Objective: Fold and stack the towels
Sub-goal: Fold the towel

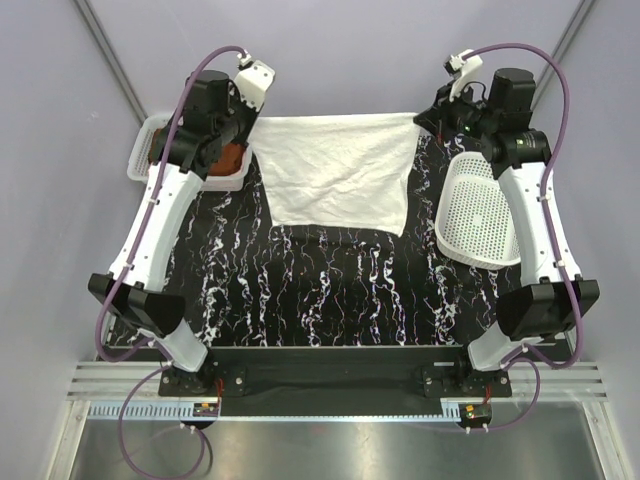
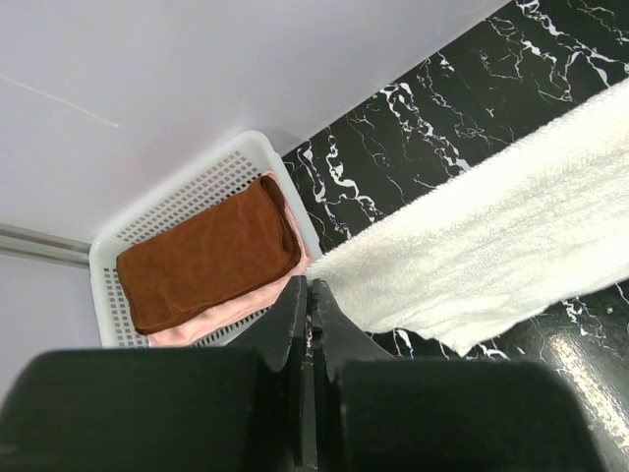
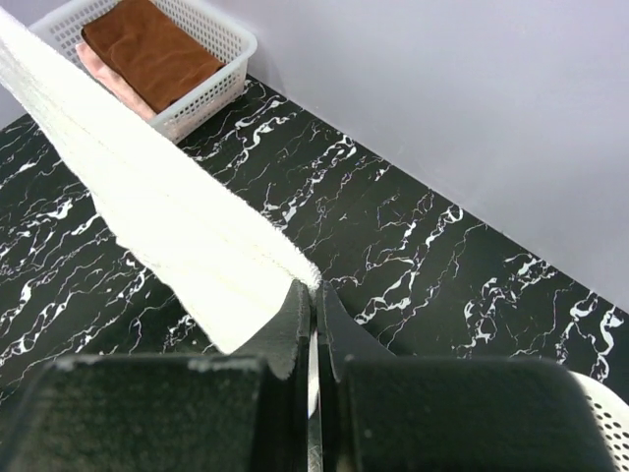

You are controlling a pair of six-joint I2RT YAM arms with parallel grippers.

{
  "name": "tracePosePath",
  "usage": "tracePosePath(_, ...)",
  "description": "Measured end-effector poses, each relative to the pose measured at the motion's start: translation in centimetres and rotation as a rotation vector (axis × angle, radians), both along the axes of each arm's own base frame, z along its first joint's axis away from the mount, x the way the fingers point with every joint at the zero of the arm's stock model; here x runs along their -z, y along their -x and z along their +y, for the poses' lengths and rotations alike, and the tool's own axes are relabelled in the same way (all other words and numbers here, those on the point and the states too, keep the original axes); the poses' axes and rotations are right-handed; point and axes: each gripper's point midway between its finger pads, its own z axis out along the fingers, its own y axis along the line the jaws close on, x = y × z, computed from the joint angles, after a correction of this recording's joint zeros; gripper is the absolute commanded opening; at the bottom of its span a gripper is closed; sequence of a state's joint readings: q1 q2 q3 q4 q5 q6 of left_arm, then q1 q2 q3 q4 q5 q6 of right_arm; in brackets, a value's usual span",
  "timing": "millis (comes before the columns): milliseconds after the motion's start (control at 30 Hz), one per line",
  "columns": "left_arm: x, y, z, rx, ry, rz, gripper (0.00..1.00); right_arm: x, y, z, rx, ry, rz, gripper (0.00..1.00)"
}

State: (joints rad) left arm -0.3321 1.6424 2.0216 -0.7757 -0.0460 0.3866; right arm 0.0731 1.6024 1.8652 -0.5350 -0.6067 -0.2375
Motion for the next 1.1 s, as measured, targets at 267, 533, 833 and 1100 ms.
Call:
tracePosePath(267, 1.1, -2.5, 0.1, -0.029, 0.023, 0.026, 0.0, 2.0, -2.1, 0.1, 0.004, 0.002, 0.023, 0.0)
tracePosePath(533, 1.0, -1.4, 0.2, -0.031, 0.013, 0.034, 0.0, 2.1, -1.7, 0.0, 0.011, 0.004, 0.035, 0.0)
tracePosePath(833, 0.3, 7.0, -0.1, 0.038, 0.023, 0.035, 0.0, 1.0, 6.6, -0.4, 0.019, -0.036, 0.044, 0.0)
tracePosePath(1100, -2.1, 14.6, -0.4, 0.138, 0.099, 0.04, 0.0, -2.4, 15.8, -0.6, 0.003, -0.092, -0.063, 0.0)
